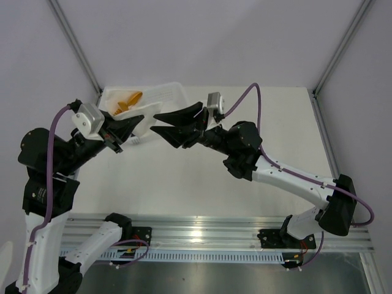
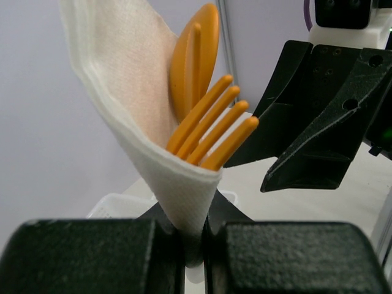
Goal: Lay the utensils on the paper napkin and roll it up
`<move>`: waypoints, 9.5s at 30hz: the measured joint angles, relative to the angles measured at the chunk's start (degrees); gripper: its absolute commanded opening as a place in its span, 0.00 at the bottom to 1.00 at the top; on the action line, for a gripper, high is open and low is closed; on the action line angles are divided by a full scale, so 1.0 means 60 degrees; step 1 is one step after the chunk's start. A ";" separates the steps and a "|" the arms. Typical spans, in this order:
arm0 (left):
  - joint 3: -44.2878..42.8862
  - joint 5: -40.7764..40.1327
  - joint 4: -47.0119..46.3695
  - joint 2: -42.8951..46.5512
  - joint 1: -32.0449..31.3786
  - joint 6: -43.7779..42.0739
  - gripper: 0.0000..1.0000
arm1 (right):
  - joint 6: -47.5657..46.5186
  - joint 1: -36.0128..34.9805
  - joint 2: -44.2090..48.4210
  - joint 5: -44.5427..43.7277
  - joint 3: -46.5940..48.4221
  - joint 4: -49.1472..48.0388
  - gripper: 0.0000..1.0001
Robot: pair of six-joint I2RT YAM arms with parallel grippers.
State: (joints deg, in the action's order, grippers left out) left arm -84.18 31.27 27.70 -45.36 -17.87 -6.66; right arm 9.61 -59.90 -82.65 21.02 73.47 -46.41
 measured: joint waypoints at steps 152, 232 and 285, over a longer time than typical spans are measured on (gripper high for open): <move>0.0597 0.4331 -0.0095 0.0313 -0.0036 0.0098 0.01 | 0.0000 0.0211 -0.0714 0.3909 0.0477 0.1468 0.24; 0.0645 0.3993 0.0430 0.0514 -0.0036 -0.0426 0.01 | 0.0226 0.0645 -0.0357 0.4415 0.0612 0.2364 0.25; 0.0721 0.3592 0.0477 0.0619 -0.0036 -0.0630 0.67 | 0.0841 0.0463 -0.1049 0.4903 0.1694 0.2794 0.00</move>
State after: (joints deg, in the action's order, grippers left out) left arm -79.85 52.82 30.57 -41.65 -18.09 -10.44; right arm 14.66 -57.12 -88.95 50.43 83.64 -29.65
